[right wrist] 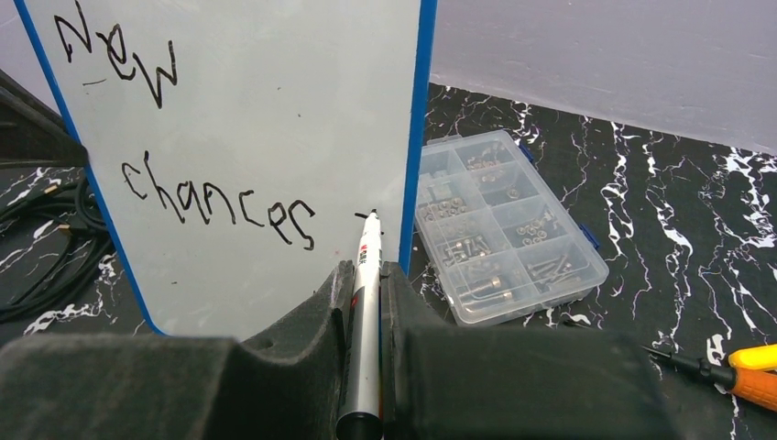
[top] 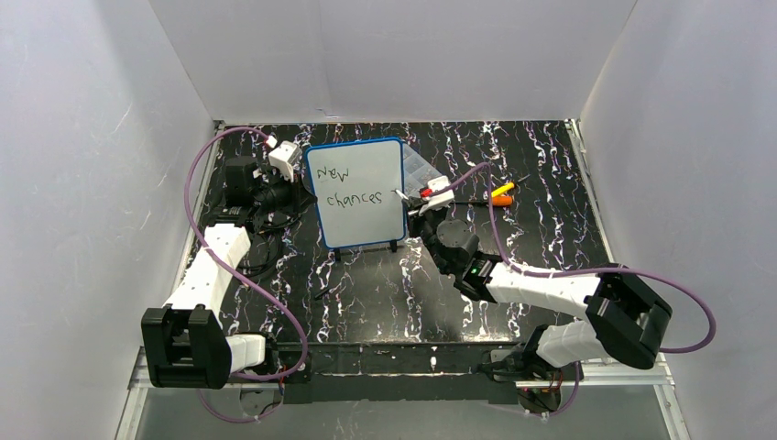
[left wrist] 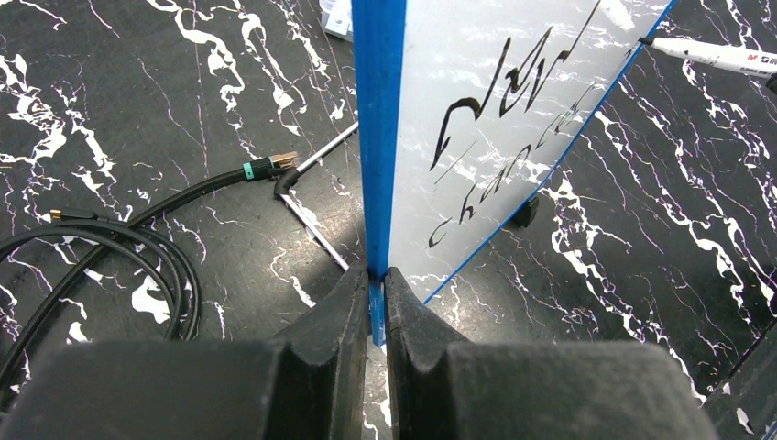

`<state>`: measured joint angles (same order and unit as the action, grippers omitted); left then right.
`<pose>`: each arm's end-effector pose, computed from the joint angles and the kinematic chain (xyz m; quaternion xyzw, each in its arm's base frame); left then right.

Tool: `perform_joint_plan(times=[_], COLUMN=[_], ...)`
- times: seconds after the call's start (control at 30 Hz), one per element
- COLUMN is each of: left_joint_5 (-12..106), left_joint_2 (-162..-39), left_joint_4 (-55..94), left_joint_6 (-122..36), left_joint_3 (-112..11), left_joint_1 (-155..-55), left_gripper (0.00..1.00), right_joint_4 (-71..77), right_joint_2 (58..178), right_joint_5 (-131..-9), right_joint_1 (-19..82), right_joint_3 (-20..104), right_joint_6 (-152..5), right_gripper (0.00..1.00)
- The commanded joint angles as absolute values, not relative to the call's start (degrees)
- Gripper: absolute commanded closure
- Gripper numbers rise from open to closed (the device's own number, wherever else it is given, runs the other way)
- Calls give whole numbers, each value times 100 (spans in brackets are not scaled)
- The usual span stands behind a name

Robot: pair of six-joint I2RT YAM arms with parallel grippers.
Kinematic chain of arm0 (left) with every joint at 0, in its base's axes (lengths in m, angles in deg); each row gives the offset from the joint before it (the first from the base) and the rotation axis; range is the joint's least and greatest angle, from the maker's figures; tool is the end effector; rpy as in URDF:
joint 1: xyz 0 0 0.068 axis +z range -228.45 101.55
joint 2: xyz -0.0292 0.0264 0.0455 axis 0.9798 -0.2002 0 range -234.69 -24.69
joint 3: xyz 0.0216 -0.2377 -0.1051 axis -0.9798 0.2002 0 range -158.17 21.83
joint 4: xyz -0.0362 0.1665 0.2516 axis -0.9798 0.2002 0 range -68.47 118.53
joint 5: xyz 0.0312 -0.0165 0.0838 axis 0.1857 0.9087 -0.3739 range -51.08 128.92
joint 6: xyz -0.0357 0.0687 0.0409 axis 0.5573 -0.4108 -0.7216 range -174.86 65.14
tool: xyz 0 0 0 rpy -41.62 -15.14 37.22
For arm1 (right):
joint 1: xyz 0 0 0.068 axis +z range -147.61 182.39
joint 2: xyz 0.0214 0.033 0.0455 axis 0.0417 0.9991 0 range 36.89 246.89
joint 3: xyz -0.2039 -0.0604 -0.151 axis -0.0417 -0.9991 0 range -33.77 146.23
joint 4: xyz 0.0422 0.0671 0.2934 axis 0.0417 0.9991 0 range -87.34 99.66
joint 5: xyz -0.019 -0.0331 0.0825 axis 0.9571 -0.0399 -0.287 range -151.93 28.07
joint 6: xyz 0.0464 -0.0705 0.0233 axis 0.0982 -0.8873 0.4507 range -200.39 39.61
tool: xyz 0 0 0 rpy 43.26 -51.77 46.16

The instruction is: Write a sentence on the whiteboard

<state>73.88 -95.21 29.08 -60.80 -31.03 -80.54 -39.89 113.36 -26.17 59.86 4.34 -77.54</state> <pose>0.3531 -0.0574 0.2613 0.2169 0.7922 -0.2363 0.5192 0.2331 0.2810 0.2353 -0.0974 0.6788 0.1695 0.7078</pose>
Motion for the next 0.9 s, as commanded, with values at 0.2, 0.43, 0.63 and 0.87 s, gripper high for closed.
perform_joint_plan(times=[0.2, 0.43, 0.63, 0.87], left_joint_5=[7535, 7539, 7526, 7534], left_joint_2=[-9360, -9360, -9363, -9358], left_joint_4=[2817, 2812, 2808, 2813], left_joint_6=[-6080, -6076, -6083, -6075], left_joint_3=[-3087, -3086, -3091, -3082], left_joint_1=[-8063, -8061, -8058, -8062], left_gripper=[100, 100, 100, 100], right_joint_4=[-3968, -3872, -3889, -4022], right_joint_2=[11419, 11484, 11361, 11055], right_joint_5=[-2915, -2957, -2652, -2949], right_joint_1=[5973, 5978, 5978, 5978], right_joint_3=[317, 234, 270, 361], right_joint_6=[-7202, -7037, -7228, -7317], right_gripper=[99, 99, 99, 99])
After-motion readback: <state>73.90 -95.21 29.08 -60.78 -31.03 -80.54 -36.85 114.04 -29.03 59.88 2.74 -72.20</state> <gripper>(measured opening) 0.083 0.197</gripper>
